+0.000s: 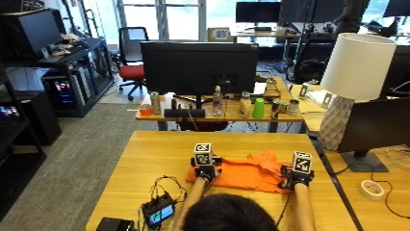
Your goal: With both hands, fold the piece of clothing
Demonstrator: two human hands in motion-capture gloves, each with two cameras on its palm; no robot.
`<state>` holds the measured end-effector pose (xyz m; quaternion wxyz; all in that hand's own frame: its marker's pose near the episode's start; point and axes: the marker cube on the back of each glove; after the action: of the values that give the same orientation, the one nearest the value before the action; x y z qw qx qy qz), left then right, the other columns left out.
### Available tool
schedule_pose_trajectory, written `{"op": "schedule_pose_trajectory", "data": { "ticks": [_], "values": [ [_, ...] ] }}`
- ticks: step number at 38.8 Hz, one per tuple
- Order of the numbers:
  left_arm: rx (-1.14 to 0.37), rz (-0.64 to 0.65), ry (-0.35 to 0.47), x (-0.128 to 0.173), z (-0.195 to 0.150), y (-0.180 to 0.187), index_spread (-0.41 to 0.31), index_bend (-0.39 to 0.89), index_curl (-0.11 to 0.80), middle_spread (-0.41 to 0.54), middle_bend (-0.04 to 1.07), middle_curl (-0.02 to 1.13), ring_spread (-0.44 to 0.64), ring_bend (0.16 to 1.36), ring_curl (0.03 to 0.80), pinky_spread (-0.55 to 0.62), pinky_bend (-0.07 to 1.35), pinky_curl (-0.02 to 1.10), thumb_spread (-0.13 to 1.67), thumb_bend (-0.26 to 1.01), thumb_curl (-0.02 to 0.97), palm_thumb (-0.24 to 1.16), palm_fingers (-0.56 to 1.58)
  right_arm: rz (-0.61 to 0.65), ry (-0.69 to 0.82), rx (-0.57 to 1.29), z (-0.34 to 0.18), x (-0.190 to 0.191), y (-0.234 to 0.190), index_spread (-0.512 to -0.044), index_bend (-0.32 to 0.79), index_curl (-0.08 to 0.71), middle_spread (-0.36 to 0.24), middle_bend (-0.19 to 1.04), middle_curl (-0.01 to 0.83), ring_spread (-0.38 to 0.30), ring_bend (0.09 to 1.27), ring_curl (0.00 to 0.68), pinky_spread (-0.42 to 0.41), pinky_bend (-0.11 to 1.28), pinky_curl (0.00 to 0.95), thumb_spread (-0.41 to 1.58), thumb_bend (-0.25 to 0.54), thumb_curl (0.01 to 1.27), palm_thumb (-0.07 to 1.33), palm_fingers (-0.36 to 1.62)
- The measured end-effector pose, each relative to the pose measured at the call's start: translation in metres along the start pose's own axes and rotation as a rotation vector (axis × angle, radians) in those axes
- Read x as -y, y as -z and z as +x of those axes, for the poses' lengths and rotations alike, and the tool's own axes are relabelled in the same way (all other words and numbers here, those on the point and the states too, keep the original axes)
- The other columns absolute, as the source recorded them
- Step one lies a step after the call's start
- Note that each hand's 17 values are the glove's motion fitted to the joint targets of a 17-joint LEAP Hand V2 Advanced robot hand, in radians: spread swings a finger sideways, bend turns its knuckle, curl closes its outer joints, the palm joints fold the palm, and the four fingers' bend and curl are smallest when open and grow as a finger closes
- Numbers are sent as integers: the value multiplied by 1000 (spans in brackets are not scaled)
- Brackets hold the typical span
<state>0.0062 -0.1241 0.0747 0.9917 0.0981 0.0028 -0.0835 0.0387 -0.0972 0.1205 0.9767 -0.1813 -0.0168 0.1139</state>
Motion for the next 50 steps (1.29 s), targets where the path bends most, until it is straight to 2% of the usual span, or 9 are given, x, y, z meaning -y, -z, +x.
{"op": "schedule_pose_trajectory", "data": {
  "ticks": [5, 10, 16, 19, 22, 27, 30, 36, 50],
  "values": [
    [-21, 0, -13, 0, 4, 7, -119, 129, 250, 180, 159, 247, 371, 662, 317, 427, 531, 330, 1142, -19, 208, 179, -61, 90, 5, 30, -4, 3, 2, -464, 149, 188, -93, 228, 285, 6, 611, 373, 238, 730, 354, 982, 3, 273, 577, 442],
    [-49, -25, -9, -3, 10, 8, -120, 129, 249, 180, 159, 244, 372, 664, 312, 428, 529, 329, 1141, -19, 211, 177, -59, 150, 81, 68, -11, 3, 4, -416, 158, 221, -114, 295, 329, -107, 651, 392, 79, 672, 344, 990, 52, 299, 724, 748],
    [-12, -77, 1, -6, 16, -6, -121, 129, 247, 180, 160, 241, 373, 666, 307, 429, 527, 329, 1142, -21, 211, 166, -58, 266, 4, 74, -7, 12, 9, -377, 110, 231, -131, 286, 357, -183, 681, 417, -82, 683, 360, 990, 81, 321, 848, 936],
    [-4, -148, -10, -12, 21, -14, -125, 125, 243, 180, 161, 240, 373, 668, 305, 429, 527, 329, 1138, -20, 212, 162, -59, 229, 40, 93, -10, 6, 8, -360, 90, 228, -136, 261, 365, -202, 697, 431, -161, 708, 378, 985, 84, 329, 891, 1003],
    [15, -113, -14, -9, 23, -17, -127, 126, 242, 175, 161, 239, 373, 670, 303, 429, 527, 329, 1137, -20, 214, 159, -59, 219, 52, 112, -10, 7, 7, -342, 90, 232, -139, 243, 375, -218, 698, 444, -210, 716, 395, 975, 82, 335, 927, 1048],
    [17, -229, 15, -17, 24, -25, -128, 124, 238, 171, 167, 240, 373, 669, 298, 428, 529, 331, 1135, -19, 216, 157, -54, 200, 63, 144, -11, 6, 7, -320, 112, 247, -143, 238, 396, -231, 679, 456, -256, 704, 411, 971, 81, 342, 984, 1107],
    [12, -192, -9, -13, 27, -29, -128, 123, 236, 165, 169, 243, 372, 671, 298, 428, 527, 332, 1135, -20, 218, 153, -51, 191, 67, 147, -12, 5, 6, -313, 111, 251, -144, 233, 406, -234, 664, 456, -271, 702, 416, 967, 76, 345, 1007, 1123],
    [11, -287, -34, -21, 29, -41, -129, 126, 236, 152, 173, 249, 366, 671, 295, 425, 526, 332, 1136, -20, 218, 144, -36, 336, -58, 95, -1, 21, 16, -306, 109, 256, -147, 227, 422, -239, 652, 457, -289, 692, 420, 962, 56, 347, 1035, 1143],
    [30, -383, -17, -24, 27, -37, -125, 252, 318, 97, 171, 266, 348, 580, 263, 407, 458, 316, 1133, -23, 216, 97, 96, 107, 34, 106, -11, -3, 11, -297, 112, 264, -148, 215, 451, -241, 639, 464, -307, 682, 430, 965, 17, 359, 1092, 1166]
  ]
}}
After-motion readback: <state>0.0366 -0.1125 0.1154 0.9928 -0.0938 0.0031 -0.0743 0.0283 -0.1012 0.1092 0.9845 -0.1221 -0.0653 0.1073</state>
